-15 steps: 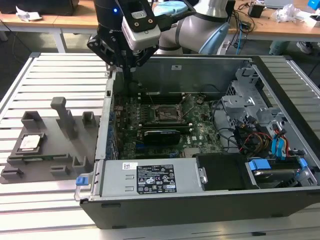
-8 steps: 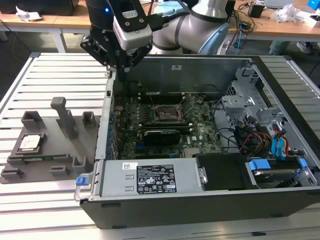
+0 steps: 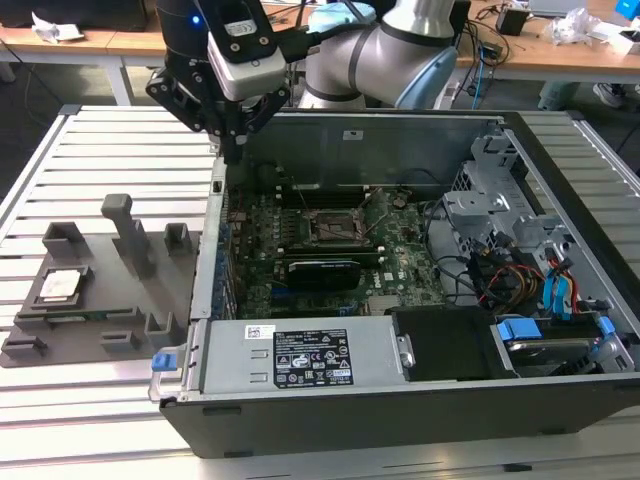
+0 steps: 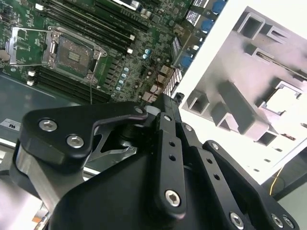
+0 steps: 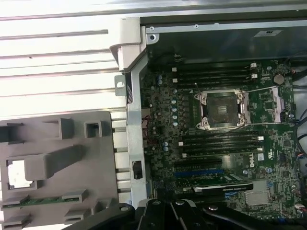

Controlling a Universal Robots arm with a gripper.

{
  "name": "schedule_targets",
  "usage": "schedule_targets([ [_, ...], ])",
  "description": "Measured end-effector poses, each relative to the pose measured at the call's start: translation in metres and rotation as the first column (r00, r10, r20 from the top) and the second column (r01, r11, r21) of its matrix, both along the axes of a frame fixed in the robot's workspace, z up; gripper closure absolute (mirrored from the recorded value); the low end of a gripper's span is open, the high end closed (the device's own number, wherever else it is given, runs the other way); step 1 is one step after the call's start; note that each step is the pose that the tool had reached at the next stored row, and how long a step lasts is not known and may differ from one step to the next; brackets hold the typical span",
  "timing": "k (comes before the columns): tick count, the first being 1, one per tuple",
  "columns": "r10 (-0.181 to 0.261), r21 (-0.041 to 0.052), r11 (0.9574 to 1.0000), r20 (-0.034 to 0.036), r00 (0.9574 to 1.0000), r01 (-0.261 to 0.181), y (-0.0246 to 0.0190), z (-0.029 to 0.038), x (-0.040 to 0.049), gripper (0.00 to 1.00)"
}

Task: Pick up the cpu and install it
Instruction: 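Reach for the cpu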

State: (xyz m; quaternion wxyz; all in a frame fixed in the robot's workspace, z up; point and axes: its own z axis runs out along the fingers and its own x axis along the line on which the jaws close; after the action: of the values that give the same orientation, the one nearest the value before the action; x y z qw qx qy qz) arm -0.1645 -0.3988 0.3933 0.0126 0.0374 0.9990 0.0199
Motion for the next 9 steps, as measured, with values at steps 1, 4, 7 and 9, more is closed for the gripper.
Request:
schedule_targets([
  [1, 0.0, 0.0, 1.0, -0.0001, 1.0, 0.0, 0.0, 0.0, -0.0009, 0.89],
  [4, 0.0, 0.0, 1.0, 0.0, 1.0, 0.0, 0.0, 0.0, -0.0034, 0.89],
  [7, 0.0, -0.0001, 1.0, 0.0, 1.0, 0.0, 0.0, 0.0, -0.0059, 0.89],
  [9, 0.0, 0.0, 1.0, 0.0, 1.0, 0.0, 0.0, 0.0, -0.0078, 0.89],
])
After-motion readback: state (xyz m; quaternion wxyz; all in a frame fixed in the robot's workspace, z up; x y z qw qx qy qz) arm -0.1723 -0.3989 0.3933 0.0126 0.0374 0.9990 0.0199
